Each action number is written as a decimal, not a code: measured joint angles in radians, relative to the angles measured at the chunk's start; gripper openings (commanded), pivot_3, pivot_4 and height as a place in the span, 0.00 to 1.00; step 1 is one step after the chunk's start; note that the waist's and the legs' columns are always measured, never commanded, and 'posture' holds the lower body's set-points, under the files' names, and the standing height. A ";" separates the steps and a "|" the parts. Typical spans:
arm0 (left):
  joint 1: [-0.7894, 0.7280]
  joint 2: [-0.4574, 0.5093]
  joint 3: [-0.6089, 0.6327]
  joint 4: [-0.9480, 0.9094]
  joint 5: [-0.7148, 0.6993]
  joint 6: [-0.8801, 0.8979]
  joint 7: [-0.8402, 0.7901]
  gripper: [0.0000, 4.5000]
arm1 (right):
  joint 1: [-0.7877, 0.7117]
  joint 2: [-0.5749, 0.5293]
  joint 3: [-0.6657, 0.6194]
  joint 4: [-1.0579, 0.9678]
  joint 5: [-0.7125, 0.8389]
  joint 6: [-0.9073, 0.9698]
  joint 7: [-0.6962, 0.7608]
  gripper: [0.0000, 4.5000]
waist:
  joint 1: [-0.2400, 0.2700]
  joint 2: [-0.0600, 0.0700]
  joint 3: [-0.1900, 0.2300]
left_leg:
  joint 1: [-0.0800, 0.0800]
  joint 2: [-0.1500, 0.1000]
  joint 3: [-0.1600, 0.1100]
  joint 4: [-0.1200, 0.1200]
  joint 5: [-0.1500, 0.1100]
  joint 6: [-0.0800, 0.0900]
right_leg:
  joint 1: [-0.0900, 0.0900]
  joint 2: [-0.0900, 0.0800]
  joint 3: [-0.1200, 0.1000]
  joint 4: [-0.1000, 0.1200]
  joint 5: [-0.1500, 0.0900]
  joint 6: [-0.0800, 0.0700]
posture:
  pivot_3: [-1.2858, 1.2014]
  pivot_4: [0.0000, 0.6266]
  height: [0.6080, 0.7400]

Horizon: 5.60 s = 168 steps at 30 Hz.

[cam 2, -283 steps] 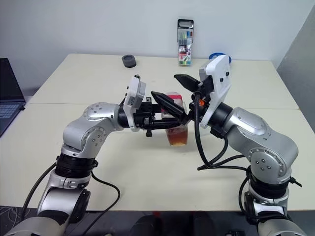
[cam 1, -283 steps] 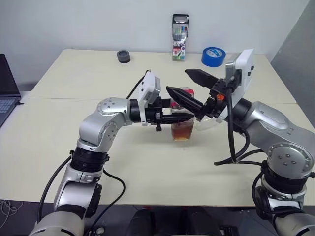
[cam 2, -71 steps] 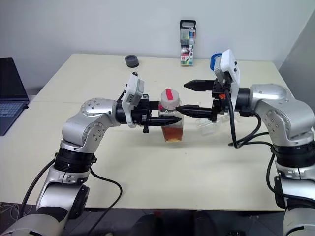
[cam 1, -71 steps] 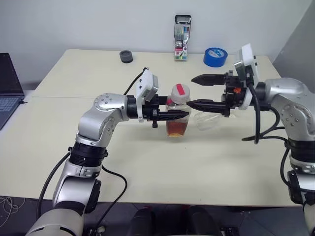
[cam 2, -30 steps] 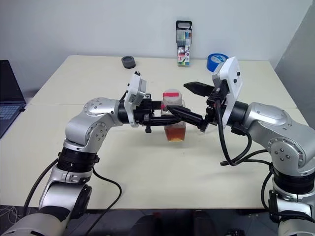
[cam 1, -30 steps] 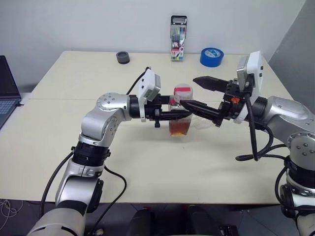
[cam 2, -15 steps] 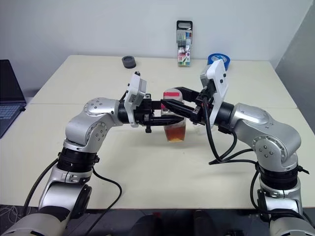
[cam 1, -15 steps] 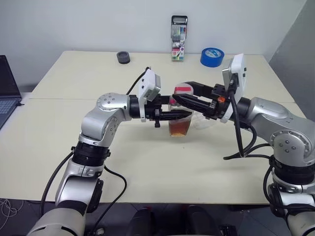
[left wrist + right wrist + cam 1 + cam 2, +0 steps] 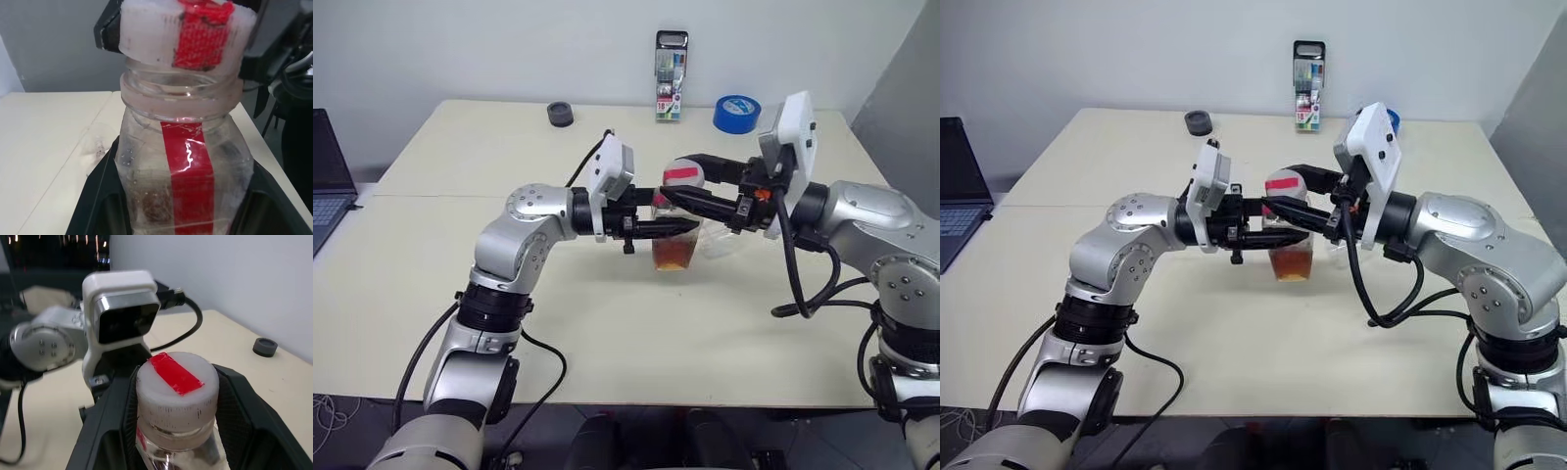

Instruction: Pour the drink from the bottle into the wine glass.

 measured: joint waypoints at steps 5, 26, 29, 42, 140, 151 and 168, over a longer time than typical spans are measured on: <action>0.004 0.000 -0.002 0.012 0.003 0.000 -0.004 0.40 | 0.001 0.026 -0.134 0.035 0.159 0.073 -0.147 0.42 | 0.001 0.000 0.000 | 0.000 0.000 0.000 0.000 0.000 0.000 | 0.000 0.000 0.000 0.000 0.000 0.000 | 0.52 0.24 1.00; 0.004 0.008 -0.007 0.017 0.012 0.002 -0.011 0.40 | 0.679 0.252 -0.002 0.199 -0.493 -0.388 -0.323 0.42 | 0.000 0.000 0.000 | 0.002 0.000 0.002 -0.001 0.002 -0.003 | 0.000 0.002 0.004 0.001 0.000 0.000 | 0.52 0.24 1.00; 0.003 0.008 -0.007 0.016 0.014 0.002 -0.017 0.40 | 0.677 0.296 0.000 0.257 -0.548 -0.409 -0.370 0.56 | 0.001 0.000 0.000 | 0.002 0.000 0.002 -0.001 0.002 -0.003 | 0.000 0.002 0.004 0.000 0.000 0.000 | 0.52 0.24 1.00; 0.003 0.009 -0.007 0.016 0.015 0.002 -0.022 0.40 | 0.710 0.248 -0.016 0.154 -0.634 -0.414 -0.350 0.99 | 0.000 0.001 0.000 | 0.003 0.000 0.002 -0.001 0.002 -0.003 | 0.000 0.002 0.004 0.001 0.000 0.000 | 0.52 0.24 1.00; 0.785 0.169 0.293 -0.595 -0.002 0.227 0.581 1.00 | 0.519 -0.267 0.091 -0.016 -0.546 -0.341 0.004 1.00 | 0.006 -0.002 -0.002 | 0.003 0.000 0.000 -0.001 0.000 0.000 | 0.002 0.001 0.001 0.000 0.000 0.000 | 0.52 0.24 1.00; 0.475 0.213 0.185 -0.427 -0.085 0.215 0.388 1.00 | 0.393 -0.385 0.304 0.485 -1.145 -0.964 0.000 1.00 | 0.001 -0.002 -0.001 | 0.004 0.000 0.004 -0.001 0.002 -0.004 | 0.001 0.002 0.004 0.000 0.000 0.000 | 0.52 0.24 1.00; 0.427 0.150 0.110 -0.404 -0.083 0.198 0.396 1.00 | -0.108 -0.171 0.567 1.349 -1.665 -1.367 -0.269 1.00 | -0.008 -0.002 -0.001 | 0.006 0.001 0.007 -0.001 0.002 -0.004 | 0.001 0.002 0.009 0.001 0.001 0.000 | 0.52 0.24 1.00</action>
